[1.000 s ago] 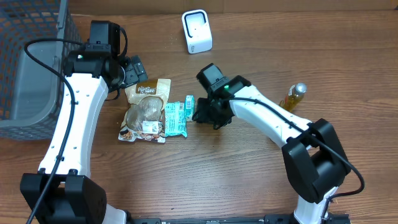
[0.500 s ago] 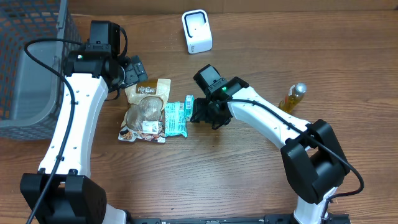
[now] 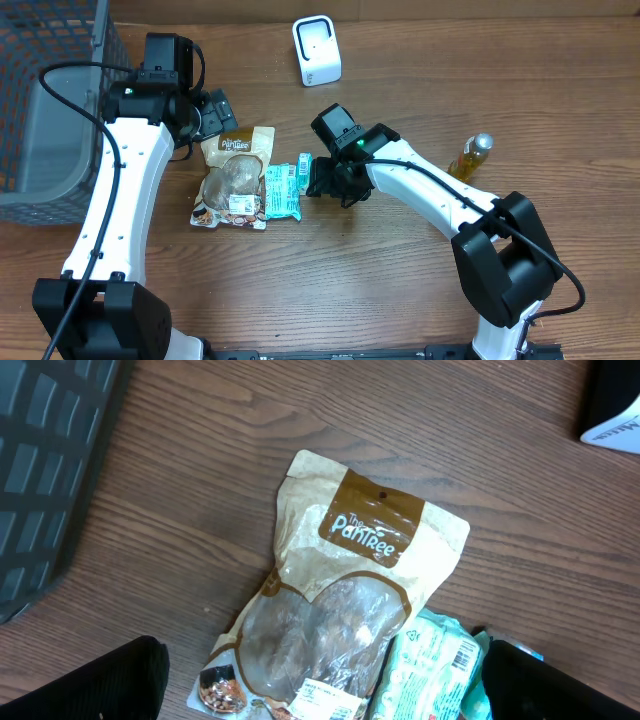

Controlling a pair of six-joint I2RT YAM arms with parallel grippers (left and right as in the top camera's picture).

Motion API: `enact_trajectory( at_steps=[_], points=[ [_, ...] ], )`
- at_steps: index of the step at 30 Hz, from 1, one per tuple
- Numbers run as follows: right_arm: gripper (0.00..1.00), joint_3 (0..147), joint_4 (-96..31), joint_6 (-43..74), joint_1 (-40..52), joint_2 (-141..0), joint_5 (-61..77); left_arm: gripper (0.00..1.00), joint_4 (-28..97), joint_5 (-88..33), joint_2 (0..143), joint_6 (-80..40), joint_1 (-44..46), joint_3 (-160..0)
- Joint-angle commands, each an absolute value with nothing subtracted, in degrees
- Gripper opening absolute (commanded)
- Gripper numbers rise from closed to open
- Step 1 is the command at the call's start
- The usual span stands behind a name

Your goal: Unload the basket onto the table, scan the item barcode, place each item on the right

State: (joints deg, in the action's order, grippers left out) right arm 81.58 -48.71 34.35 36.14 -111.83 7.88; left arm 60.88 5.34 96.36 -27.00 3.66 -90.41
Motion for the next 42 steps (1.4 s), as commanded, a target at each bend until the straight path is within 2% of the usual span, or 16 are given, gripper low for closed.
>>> enact_trajectory(
  at_steps=[1, 7, 17, 25, 33, 42],
  points=[
    [0.64, 81.38, -48.51, 34.28, 36.10, -111.24, 7.05, 1.00, 60.88, 5.74, 96.01, -26.79, 3.77, -91.11],
    [0.69, 81.38, -47.64, 34.28, 36.10, -111.24, 7.05, 1.00, 60.88, 5.72, 96.01, -26.79, 3.77, -91.11],
    [0.69, 81.38, -46.13, 34.30, 36.10, -111.24, 6.87, 1.00, 60.88, 5.74, 96.01, -26.81, 3.77, -91.11],
    [0.69, 81.38, -31.90, 34.50, 35.83, -111.24, 6.90, 1.00, 60.88, 5.74, 96.01, -26.79, 3.77, -91.11],
    [0.70, 81.36, -32.25, 34.48, 36.05, -111.24, 6.85, 1.00, 60.88, 5.74, 96.01, -26.79, 3.77, -91.11],
    [0.75, 81.36, -34.35, 34.50, 36.05, -111.24, 3.88, 1.00, 60.88, 5.72, 96.01, -26.81, 3.77, -91.11]
  ],
)
